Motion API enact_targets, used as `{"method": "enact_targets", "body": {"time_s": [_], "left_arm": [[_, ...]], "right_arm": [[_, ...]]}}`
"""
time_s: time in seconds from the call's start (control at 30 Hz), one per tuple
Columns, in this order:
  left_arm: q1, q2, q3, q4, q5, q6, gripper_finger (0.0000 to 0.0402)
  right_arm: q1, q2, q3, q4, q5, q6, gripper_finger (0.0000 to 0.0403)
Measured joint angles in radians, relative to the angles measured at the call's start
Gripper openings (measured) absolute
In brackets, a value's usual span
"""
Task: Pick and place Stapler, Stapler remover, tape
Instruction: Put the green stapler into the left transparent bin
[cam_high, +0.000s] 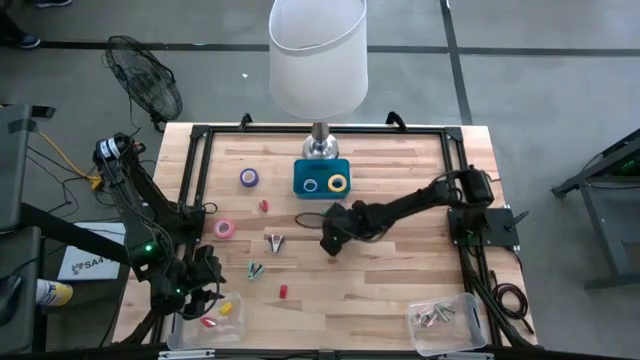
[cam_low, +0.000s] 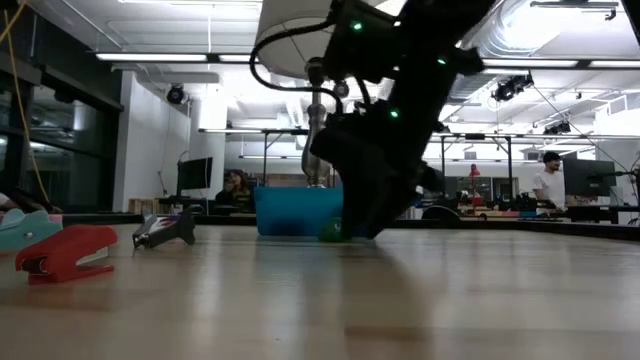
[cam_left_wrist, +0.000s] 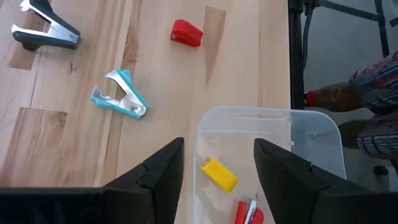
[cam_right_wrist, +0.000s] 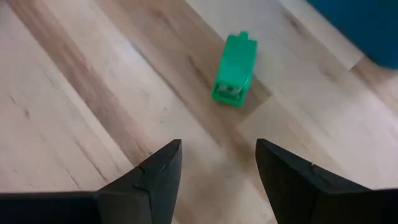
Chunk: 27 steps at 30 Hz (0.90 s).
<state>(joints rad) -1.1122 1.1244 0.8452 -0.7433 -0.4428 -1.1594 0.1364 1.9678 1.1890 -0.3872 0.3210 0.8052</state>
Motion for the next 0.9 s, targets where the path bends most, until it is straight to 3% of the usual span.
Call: {"method": "enact_targets", "body": {"time_s": [0.37, 0.63, 0.9], "left_arm": [[0.000, 0.000, 0.000, -0.022, -0.047, 0.008, 0.0191], [0.000, 0.000, 0.000, -0.023, -0.073, 0.010, 0.0191], [0.000, 0.000, 0.000, -0.049, -0.075, 0.009, 0.0191]], "right_arm": [[0.117, -0.002, -0.186, 0.307, 0.252, 0.064, 0.0197], [0.123, -0.005, -0.317, 0.578, 0.302, 0.092, 0.0197], [0.105, -0.001, -0.319, 0.594, 0.320, -0.053, 0.0197]]}}
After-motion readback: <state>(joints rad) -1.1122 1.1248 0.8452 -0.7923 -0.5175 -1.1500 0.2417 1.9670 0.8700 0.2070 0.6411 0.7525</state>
